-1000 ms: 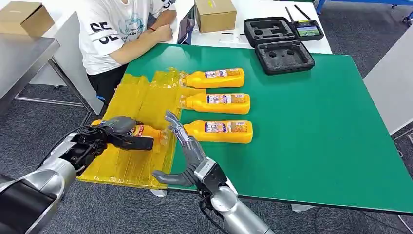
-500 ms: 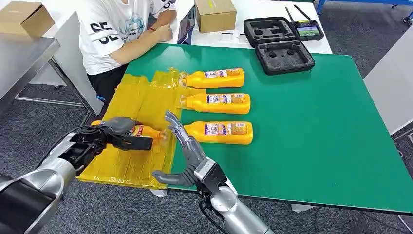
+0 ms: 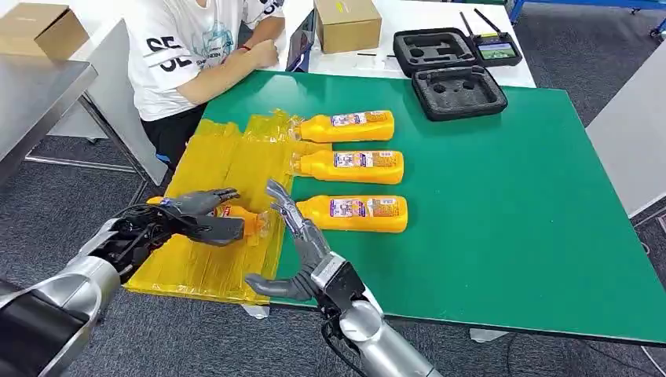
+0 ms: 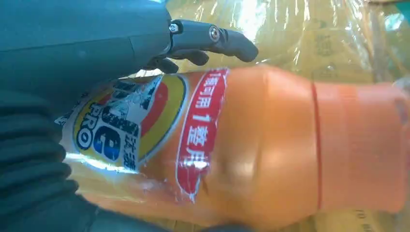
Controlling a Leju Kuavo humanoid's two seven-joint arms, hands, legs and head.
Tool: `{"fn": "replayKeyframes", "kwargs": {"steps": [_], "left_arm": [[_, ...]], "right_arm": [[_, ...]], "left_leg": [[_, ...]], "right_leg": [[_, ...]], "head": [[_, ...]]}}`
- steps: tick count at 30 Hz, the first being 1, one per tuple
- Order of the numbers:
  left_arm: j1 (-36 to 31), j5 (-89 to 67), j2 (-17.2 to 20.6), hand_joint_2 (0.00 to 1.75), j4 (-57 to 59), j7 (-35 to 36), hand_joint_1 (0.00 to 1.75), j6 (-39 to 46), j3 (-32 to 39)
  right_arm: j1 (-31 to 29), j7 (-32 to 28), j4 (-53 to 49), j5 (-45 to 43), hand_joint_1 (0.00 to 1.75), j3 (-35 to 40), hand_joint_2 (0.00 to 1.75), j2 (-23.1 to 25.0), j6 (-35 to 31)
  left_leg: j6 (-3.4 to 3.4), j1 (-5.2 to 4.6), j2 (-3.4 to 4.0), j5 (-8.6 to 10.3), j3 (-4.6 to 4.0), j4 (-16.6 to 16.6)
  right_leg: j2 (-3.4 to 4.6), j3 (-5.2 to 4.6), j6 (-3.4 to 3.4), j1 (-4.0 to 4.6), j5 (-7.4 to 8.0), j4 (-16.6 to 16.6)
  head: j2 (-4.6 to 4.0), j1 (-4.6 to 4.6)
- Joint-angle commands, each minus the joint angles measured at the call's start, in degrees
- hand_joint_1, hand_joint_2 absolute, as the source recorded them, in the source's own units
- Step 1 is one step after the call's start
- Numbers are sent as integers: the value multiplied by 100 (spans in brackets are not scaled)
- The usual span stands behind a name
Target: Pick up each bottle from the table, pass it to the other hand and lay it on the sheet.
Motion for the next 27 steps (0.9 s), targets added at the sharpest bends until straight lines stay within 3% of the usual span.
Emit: {"fn": "replayKeyframes", "kwargs": {"steps": [1,4,18,22,24,26,27], "left_arm": [[212,645,99,0,-80,-407,0,-446,268],[246,1169,175,0,-346,-744,0,-796,455],[248,1179,175,0,-362,-746,0,-808,455],[415,1951,59,0,-620,-1217,0,-525,940],[485,2076,-196,0,-725,-958,0,604,1262],[585,1870,-520,0,-893,-949,0,2414,1540],[667,1546,-651,0,-1027,-979,0,3738,1732]], "right_arm": [[-80,111,289,51,0,8,175,-84,-34],[-49,191,299,95,0,12,175,-91,-33],[-48,193,301,96,0,13,175,-90,-32],[-16,260,267,175,0,-16,175,-83,3],[32,311,236,268,0,-36,175,-86,-9],[73,318,183,321,0,-65,175,-65,-7],[59,332,175,334,0,-50,175,-53,16]], "left_leg": [[6,-4,9,-6,24,-8],[8,0,8,-11,37,-7],[10,2,10,-17,45,-2],[7,-1,7,-7,26,-5],[6,-3,-3,-3,20,-6],[8,0,-16,-2,15,-4],[11,1,-16,-10,27,0]], "right_leg": [[5,21,-5,-1,-4,-7],[2,36,-8,3,-8,-11],[2,44,-11,7,-13,-8],[2,25,-6,2,-5,-7],[-7,20,-4,-1,-5,-6],[-22,19,-4,2,-8,-8],[-24,33,-6,5,-14,-8]], "head": [[0,-2],[0,-2],[0,0],[0,-2],[-2,-2],[0,0],[0,0]]}}
